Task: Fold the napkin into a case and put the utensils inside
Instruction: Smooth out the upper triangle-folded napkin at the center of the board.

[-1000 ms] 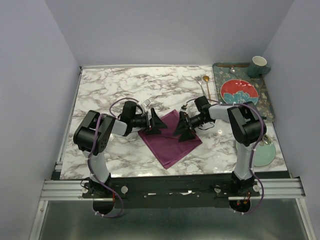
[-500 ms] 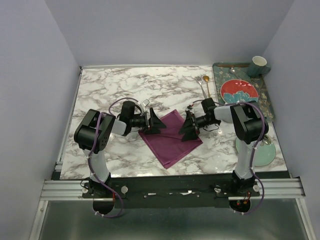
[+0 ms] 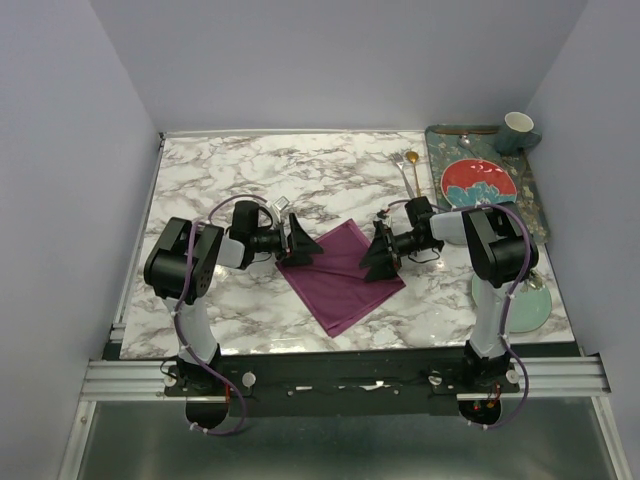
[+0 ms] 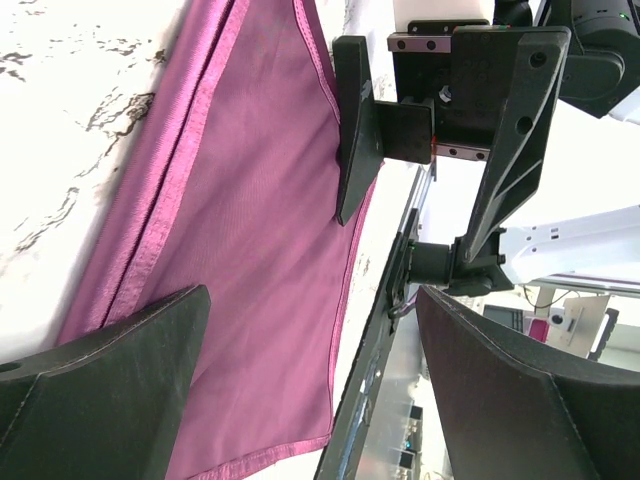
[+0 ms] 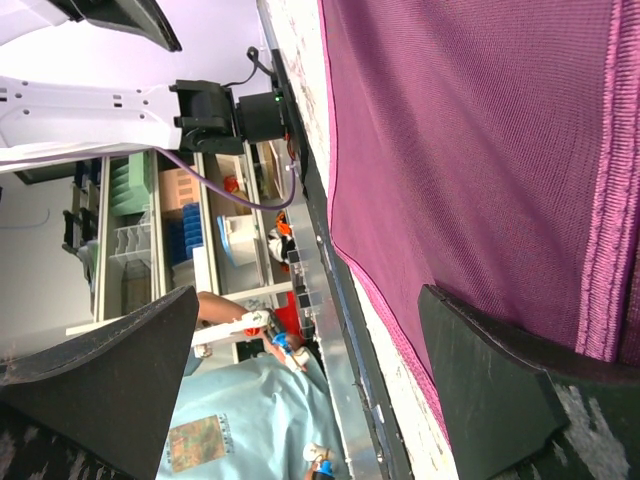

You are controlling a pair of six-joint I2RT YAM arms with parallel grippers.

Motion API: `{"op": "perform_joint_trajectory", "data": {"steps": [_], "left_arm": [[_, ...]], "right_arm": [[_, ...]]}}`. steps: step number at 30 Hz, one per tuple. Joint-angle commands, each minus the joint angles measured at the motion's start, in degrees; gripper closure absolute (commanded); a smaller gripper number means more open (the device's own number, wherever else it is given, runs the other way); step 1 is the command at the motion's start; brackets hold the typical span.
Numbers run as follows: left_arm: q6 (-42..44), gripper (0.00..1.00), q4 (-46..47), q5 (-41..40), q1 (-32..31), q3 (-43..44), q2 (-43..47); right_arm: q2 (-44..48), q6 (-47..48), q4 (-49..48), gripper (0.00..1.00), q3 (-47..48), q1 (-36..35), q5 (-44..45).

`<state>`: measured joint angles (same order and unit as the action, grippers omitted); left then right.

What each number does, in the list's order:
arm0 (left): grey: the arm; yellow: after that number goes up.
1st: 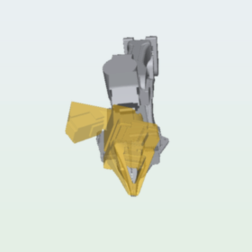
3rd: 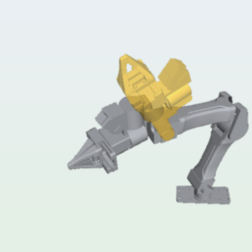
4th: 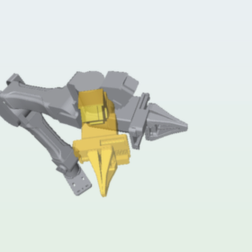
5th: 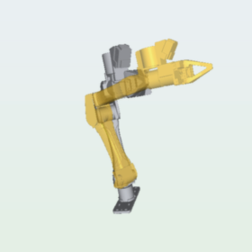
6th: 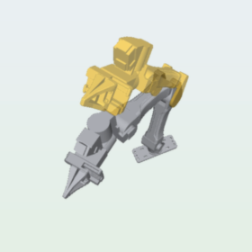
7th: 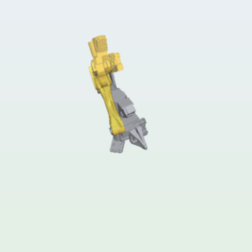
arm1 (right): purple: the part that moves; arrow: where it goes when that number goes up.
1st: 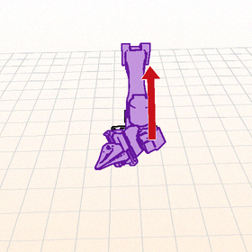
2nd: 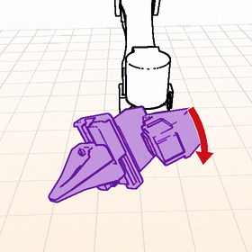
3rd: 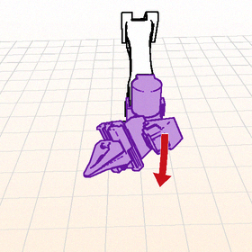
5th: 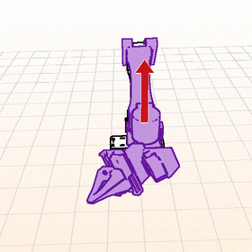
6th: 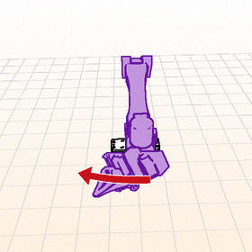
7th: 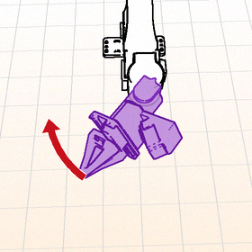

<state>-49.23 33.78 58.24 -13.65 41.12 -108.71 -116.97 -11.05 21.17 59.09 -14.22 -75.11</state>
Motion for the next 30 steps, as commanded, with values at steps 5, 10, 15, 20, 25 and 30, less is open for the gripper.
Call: {"op": "perform_joint_trajectory", "data": {"steps": [5,10,15,20,25,30], "left_arm": [[5.7,0.01,-6.4,-4.2,1.4,-2.4,-1.7],[5.6,0.01,-6.3,-4.4,0.8,-2.2,-1.5],[5.6,0.01,-6.2,-5.0,0.7,-2.3,-1.5],[5.0,0.01,-5.9,-5.4,0.6,-2.1,-1.8],[4.5,0.01,-5.7,-5.8,0.5,-2.0,-2.1],[4.2,0.01,-5.3,-6.0,0.5,-2.1,-1.9]], "right_arm": [[1.0,1.4,4.7,0.00,0.2,-0.5,8.1],[6.9,-0.7,4.6,0.00,3.0,-4.8,6.5],[8.8,-6.6,0.0,0.00,5.2,-11.4,7.5],[5.3,-15.6,-11.0,0.00,5.6,-15.0,9.0],[0.7,-23.5,-23.8,0.00,6.1,-16.7,9.6],[-2.7,-30.0,-31.8,0.00,5.9,-18.0,10.9]]}}
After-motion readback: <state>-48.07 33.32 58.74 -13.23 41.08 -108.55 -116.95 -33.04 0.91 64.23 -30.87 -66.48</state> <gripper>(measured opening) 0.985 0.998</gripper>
